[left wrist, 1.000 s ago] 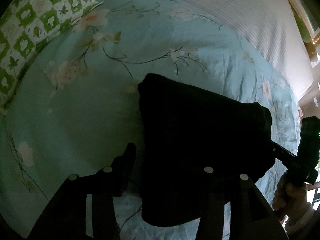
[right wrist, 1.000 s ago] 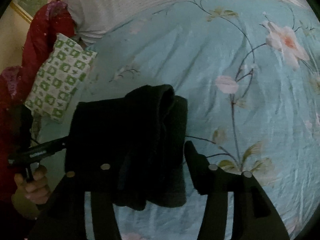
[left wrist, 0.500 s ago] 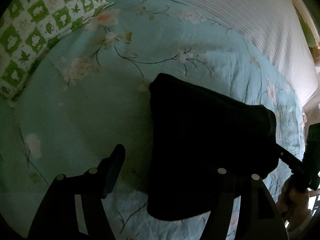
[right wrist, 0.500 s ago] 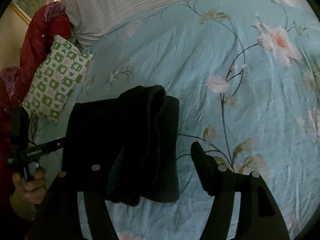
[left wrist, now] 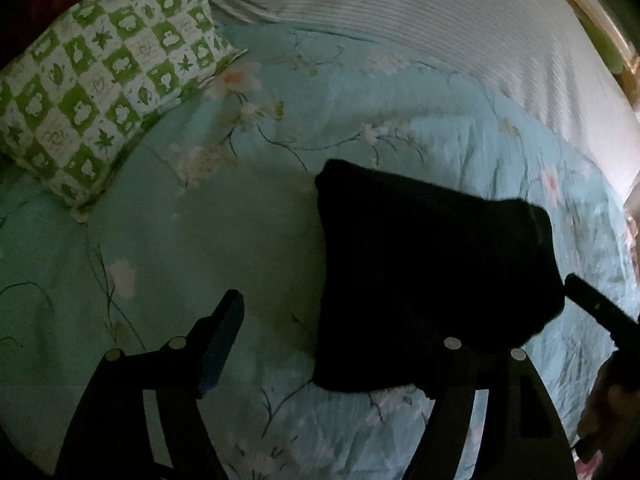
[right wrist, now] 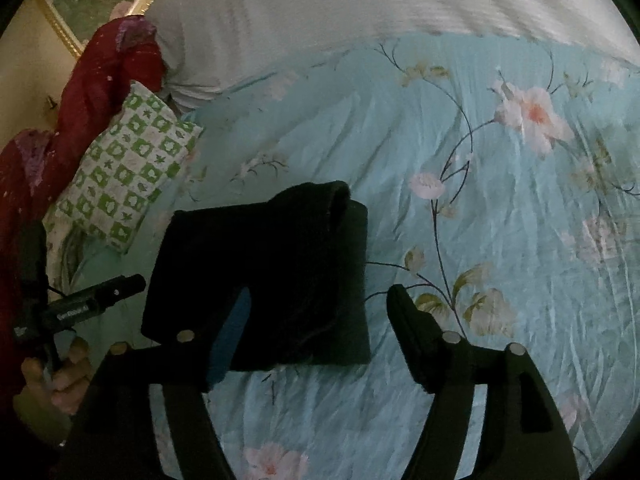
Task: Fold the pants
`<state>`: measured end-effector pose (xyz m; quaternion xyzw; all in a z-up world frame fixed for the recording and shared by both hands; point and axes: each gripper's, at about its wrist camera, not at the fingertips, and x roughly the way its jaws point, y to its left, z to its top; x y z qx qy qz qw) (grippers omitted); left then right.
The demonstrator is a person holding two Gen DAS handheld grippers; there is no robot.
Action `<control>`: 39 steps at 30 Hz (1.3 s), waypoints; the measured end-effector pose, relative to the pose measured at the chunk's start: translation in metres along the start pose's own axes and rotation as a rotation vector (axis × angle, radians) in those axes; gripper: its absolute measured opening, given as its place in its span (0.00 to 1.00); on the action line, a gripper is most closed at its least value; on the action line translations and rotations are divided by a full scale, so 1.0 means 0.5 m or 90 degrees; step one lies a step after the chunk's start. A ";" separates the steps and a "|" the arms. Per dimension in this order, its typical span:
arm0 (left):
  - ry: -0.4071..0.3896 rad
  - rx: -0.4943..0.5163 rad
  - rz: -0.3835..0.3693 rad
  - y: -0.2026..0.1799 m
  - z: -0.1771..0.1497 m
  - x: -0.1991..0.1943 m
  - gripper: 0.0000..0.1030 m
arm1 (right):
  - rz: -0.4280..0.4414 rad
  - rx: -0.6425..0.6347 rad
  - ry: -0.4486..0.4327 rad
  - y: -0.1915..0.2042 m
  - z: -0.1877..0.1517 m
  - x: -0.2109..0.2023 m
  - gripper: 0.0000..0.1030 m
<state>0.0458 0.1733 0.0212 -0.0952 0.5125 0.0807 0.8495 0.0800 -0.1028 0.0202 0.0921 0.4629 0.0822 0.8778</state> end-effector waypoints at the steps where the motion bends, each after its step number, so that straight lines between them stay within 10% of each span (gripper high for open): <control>1: 0.001 0.004 0.000 -0.002 -0.005 -0.002 0.72 | -0.001 -0.004 -0.001 0.005 -0.004 -0.001 0.73; 39: -0.050 0.067 0.079 -0.051 -0.110 -0.040 0.74 | -0.100 -0.164 -0.051 0.097 -0.117 -0.035 0.91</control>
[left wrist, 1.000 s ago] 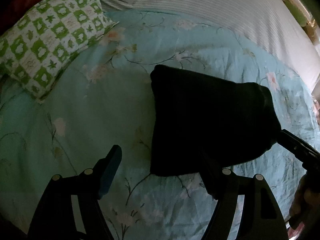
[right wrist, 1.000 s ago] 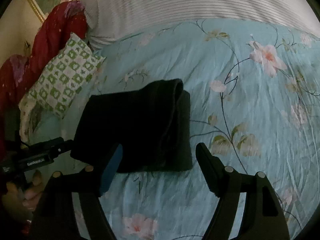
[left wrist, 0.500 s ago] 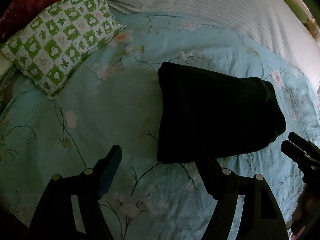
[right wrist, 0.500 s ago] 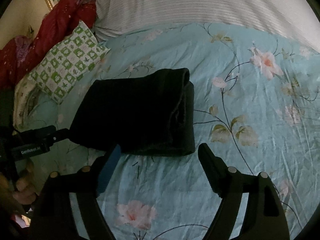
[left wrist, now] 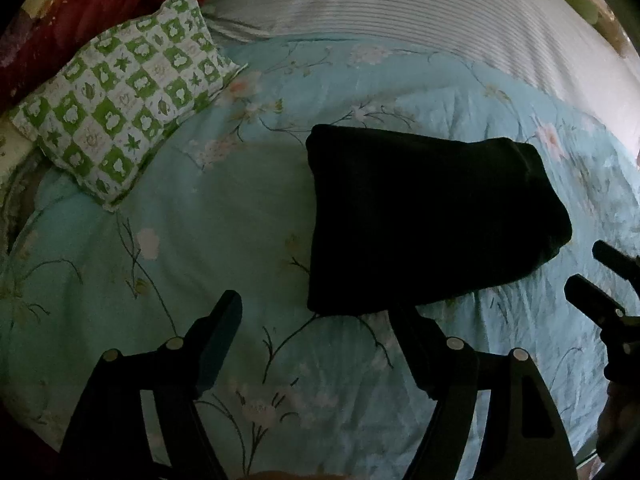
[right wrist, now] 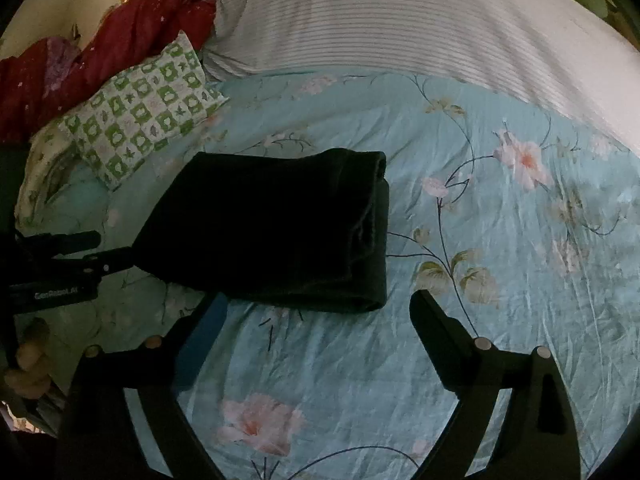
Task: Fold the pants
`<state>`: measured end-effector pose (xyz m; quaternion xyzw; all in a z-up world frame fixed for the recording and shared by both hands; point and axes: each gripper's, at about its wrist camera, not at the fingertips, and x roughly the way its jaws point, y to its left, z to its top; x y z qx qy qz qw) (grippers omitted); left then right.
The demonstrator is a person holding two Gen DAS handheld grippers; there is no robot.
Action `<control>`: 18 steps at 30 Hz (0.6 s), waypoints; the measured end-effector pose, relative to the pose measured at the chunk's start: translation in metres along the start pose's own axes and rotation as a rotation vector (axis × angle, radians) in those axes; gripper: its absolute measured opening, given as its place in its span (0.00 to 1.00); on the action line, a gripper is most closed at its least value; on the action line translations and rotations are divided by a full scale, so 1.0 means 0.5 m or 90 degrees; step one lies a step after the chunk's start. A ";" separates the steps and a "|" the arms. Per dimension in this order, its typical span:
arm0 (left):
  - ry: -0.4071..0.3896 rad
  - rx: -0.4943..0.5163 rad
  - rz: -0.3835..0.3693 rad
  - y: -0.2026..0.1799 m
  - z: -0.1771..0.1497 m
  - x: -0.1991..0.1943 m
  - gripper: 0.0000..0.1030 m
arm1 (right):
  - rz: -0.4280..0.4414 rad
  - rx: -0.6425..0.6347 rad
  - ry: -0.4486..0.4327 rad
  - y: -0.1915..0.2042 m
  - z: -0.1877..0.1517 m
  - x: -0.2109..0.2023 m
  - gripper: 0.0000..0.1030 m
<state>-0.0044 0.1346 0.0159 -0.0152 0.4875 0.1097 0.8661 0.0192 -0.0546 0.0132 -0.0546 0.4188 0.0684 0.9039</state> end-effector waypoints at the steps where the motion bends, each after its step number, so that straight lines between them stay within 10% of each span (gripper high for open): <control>1: -0.002 0.003 0.001 -0.001 -0.001 0.000 0.74 | -0.003 -0.003 -0.002 0.002 -0.001 -0.001 0.91; 18: -0.014 0.023 0.011 -0.006 -0.009 0.004 0.76 | -0.006 -0.046 -0.020 0.029 -0.003 0.008 0.95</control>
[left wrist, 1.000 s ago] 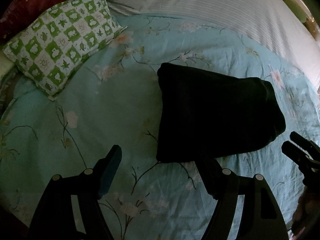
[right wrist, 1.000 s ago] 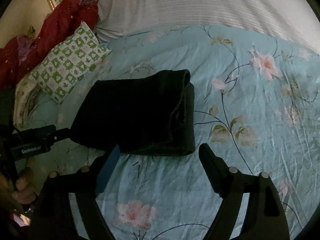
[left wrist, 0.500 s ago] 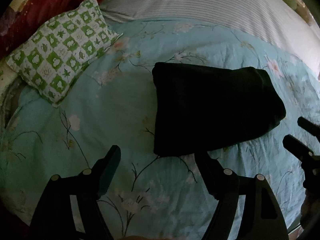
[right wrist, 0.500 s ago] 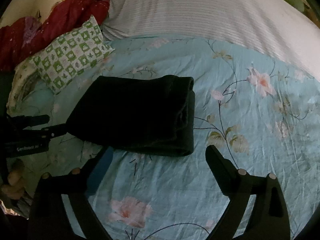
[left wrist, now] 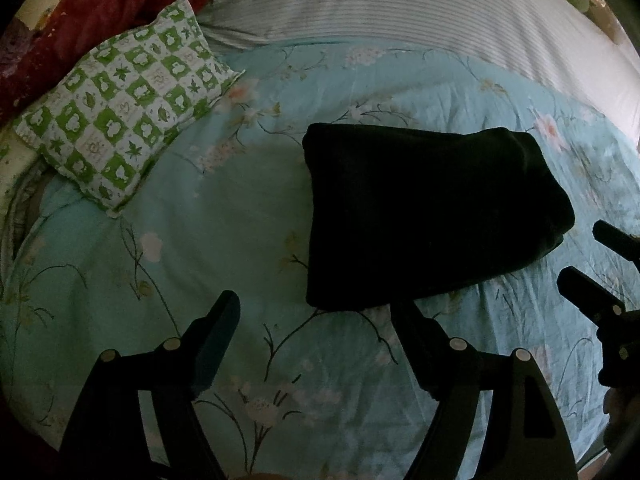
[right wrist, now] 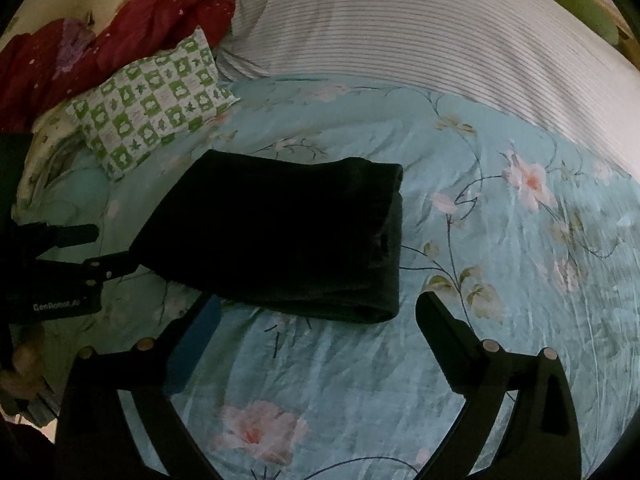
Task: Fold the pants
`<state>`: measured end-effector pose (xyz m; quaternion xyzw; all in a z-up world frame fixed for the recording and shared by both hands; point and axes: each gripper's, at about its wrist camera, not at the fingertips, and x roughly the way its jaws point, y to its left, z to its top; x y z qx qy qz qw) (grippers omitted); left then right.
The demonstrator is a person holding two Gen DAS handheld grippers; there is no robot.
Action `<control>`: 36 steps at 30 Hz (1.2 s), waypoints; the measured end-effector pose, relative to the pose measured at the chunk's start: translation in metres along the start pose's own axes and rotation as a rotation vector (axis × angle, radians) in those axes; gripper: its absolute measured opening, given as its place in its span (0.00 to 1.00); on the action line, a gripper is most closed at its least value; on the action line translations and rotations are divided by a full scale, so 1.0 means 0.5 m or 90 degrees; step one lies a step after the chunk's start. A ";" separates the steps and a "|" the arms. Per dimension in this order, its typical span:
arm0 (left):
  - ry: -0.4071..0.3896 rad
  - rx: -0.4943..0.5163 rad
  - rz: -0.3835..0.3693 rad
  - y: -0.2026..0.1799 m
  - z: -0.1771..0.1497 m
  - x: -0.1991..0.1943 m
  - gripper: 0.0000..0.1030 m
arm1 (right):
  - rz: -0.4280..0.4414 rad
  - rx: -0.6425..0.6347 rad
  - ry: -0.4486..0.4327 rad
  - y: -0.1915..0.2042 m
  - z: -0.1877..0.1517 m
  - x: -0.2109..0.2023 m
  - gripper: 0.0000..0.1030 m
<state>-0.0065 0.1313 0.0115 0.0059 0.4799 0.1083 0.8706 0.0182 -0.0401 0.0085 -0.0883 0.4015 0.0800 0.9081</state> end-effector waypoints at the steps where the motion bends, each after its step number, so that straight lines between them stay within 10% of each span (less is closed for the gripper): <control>1: -0.001 0.001 -0.001 0.000 0.001 0.000 0.77 | 0.000 -0.003 -0.001 0.002 0.000 0.001 0.95; 36: 0.006 0.010 -0.014 -0.009 -0.005 0.000 0.79 | 0.007 -0.007 -0.006 0.029 -0.012 0.000 0.96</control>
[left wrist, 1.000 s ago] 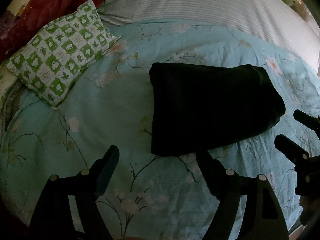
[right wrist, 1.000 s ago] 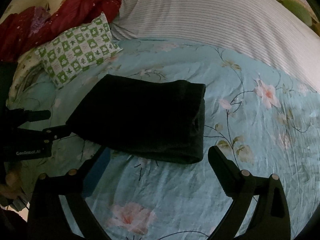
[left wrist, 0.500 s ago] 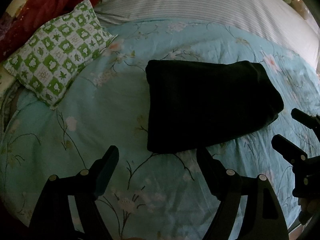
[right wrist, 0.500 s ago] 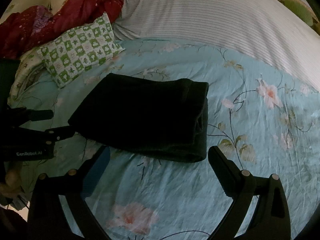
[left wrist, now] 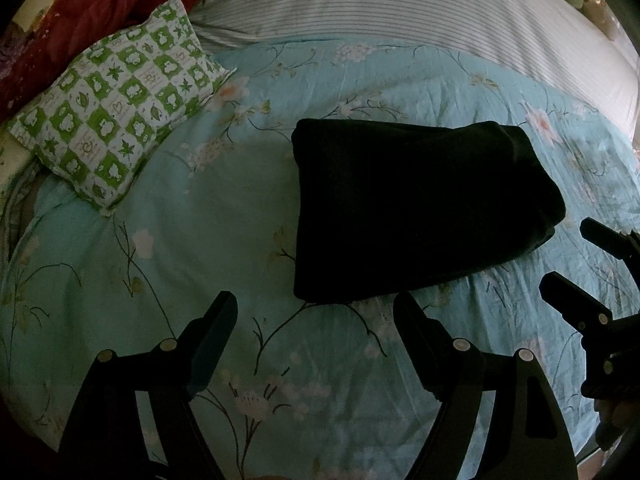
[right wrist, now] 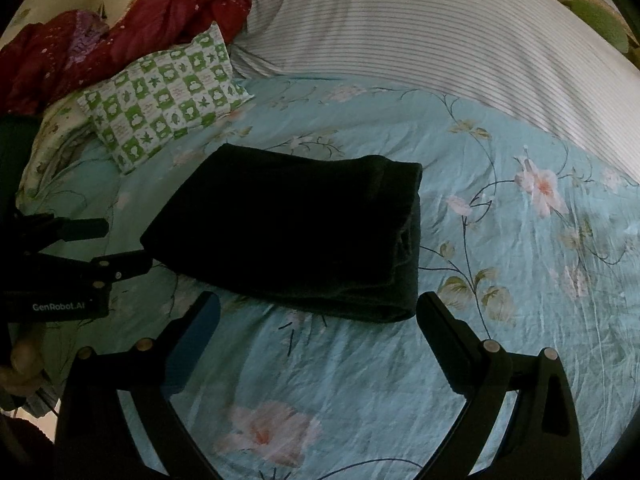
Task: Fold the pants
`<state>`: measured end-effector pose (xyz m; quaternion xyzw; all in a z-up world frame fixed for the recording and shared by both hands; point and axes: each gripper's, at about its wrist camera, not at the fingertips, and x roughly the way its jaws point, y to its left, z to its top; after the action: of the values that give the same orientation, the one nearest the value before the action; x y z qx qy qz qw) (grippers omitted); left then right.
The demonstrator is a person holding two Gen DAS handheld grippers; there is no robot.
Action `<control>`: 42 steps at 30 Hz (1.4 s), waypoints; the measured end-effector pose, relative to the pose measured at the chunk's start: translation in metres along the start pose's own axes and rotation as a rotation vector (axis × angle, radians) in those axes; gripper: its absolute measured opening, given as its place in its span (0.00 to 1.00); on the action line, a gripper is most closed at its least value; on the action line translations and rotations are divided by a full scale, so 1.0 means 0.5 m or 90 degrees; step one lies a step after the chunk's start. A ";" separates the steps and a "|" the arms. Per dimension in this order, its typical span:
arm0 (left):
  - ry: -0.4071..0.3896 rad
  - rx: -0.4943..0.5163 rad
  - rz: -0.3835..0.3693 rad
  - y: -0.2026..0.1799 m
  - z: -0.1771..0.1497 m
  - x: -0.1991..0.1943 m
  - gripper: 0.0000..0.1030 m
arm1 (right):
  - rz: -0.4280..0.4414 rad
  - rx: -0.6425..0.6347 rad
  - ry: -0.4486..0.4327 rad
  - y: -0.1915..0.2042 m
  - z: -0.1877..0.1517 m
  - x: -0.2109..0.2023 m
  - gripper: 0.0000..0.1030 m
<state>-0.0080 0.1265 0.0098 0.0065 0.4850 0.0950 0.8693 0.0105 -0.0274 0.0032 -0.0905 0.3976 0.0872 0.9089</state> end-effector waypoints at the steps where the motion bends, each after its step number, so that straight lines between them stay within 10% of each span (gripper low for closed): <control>1: 0.000 -0.001 0.001 0.000 -0.001 0.000 0.79 | 0.001 0.000 0.000 -0.001 0.000 0.000 0.96; 42: 0.003 0.002 -0.002 -0.002 0.004 0.001 0.79 | 0.001 0.004 0.000 -0.016 0.013 0.004 0.96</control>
<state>-0.0058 0.1258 0.0101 0.0068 0.4875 0.0930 0.8681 0.0183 -0.0333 0.0070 -0.0872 0.3979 0.0867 0.9091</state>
